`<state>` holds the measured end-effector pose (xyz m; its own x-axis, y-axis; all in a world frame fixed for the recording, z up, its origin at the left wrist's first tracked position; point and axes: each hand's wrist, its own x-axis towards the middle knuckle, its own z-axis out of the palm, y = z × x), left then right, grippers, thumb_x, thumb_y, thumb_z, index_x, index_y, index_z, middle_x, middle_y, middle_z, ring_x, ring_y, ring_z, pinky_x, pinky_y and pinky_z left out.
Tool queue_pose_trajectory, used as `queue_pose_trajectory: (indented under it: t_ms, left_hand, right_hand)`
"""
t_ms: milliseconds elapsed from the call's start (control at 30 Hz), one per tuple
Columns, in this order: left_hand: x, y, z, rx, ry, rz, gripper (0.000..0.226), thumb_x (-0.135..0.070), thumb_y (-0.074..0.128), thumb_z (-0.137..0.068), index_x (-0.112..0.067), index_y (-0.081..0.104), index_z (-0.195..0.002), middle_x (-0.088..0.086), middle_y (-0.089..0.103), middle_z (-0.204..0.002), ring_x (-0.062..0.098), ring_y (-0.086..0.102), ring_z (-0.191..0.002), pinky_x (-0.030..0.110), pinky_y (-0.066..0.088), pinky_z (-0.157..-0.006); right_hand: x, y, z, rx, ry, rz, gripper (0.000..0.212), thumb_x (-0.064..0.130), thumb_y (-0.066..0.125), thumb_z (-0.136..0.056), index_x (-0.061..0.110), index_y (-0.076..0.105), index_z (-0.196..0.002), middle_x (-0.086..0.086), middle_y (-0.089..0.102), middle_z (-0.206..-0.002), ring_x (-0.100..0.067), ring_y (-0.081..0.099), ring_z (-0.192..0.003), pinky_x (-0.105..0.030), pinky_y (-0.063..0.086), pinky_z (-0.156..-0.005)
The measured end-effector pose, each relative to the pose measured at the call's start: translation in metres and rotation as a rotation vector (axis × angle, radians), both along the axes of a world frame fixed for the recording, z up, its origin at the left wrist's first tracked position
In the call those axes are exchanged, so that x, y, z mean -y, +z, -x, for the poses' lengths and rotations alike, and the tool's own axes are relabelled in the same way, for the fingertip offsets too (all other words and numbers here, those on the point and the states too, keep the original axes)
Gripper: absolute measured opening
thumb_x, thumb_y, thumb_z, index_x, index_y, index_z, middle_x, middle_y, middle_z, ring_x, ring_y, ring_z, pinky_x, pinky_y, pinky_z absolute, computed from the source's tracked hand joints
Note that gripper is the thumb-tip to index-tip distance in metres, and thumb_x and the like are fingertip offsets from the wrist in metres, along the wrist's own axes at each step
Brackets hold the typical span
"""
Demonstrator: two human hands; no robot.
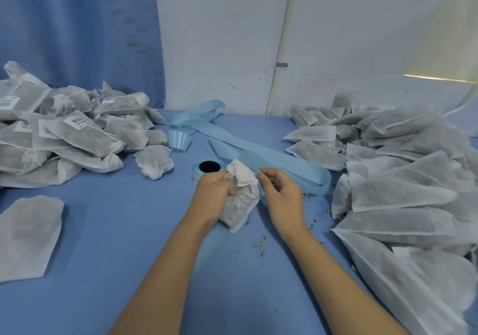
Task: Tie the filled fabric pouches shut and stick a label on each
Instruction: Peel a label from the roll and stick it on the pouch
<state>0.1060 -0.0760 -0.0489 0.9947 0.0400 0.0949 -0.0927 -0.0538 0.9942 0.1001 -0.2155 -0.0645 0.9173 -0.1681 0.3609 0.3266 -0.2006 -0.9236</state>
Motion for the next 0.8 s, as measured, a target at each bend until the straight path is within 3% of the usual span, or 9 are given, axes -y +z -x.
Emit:
queue_pose_trajectory:
  t_ms: [133,267,333,533,667,800]
  left_hand:
    - [0.000,-0.002,-0.003,-0.005,0.018,0.032,0.040,0.016,0.043,-0.074,-0.017,0.029,-0.056,0.005,0.030,-0.062,0.020,0.028,-0.066,0.033,0.021,-0.061]
    - [-0.002,-0.003,-0.005,-0.020,0.051,0.043,0.054,0.011,0.045,-0.082,-0.025,0.030,-0.044,-0.014,0.032,-0.044,0.012,0.028,-0.054,0.027,0.021,-0.056]
    - [-0.002,-0.003,-0.006,-0.035,0.075,0.047,0.056,0.009,0.046,-0.084,-0.024,0.031,-0.042,-0.015,0.032,-0.040,0.011,0.028,-0.053,0.027,0.021,-0.054]
    - [-0.001,0.002,-0.004,-0.038,0.080,0.156,0.016,0.005,0.049,-0.084,-0.008,0.051,-0.074,0.010,0.049,-0.078,0.022,0.047,-0.076,0.033,0.038,-0.070]
    - [-0.001,0.006,-0.002,-0.006,0.048,0.219,0.014,-0.004,0.057,-0.090,-0.017,0.064,-0.090,0.007,0.067,-0.098,0.023,0.062,-0.094,0.035,0.047,-0.088]
    - [-0.004,0.003,-0.005,-0.013,0.046,0.297,0.018,-0.005,0.060,-0.089,-0.020,0.066,-0.098,0.002,0.071,-0.099,0.019,0.066,-0.094,0.030,0.052,-0.086]
  right_hand:
    - [0.002,0.000,-0.003,-0.011,-0.043,-0.052,0.017,0.014,0.058,-0.095,0.028,0.064,-0.088,0.013,0.069,-0.086,0.005,0.064,-0.083,-0.008,0.045,-0.074]
    - [0.006,-0.001,-0.006,-0.014,-0.173,-0.134,0.017,0.013,0.057,-0.095,0.025,0.063,-0.086,0.010,0.068,-0.087,0.000,0.062,-0.081,-0.008,0.044,-0.070]
    - [0.009,-0.002,-0.007,-0.002,-0.258,-0.141,0.016,0.015,0.056,-0.095,0.026,0.063,-0.087,0.008,0.067,-0.089,-0.005,0.059,-0.083,-0.010,0.044,-0.071]
    - [0.010,0.003,-0.007,-0.024,-0.266,-0.282,0.019,0.009,0.060,-0.092,0.026,0.068,-0.087,0.007,0.071,-0.089,-0.003,0.064,-0.084,-0.011,0.047,-0.073]
    - [0.003,0.011,-0.004,-0.044,-0.175,-0.426,0.025,-0.001,0.057,-0.088,0.019,0.072,-0.088,0.010,0.072,-0.084,0.001,0.064,-0.077,-0.011,0.047,-0.068]
    - [-0.003,0.018,0.001,-0.044,-0.040,-0.499,0.024,-0.003,0.053,-0.089,0.017,0.065,-0.092,0.013,0.062,-0.064,-0.002,0.058,-0.067,-0.018,0.046,-0.068]
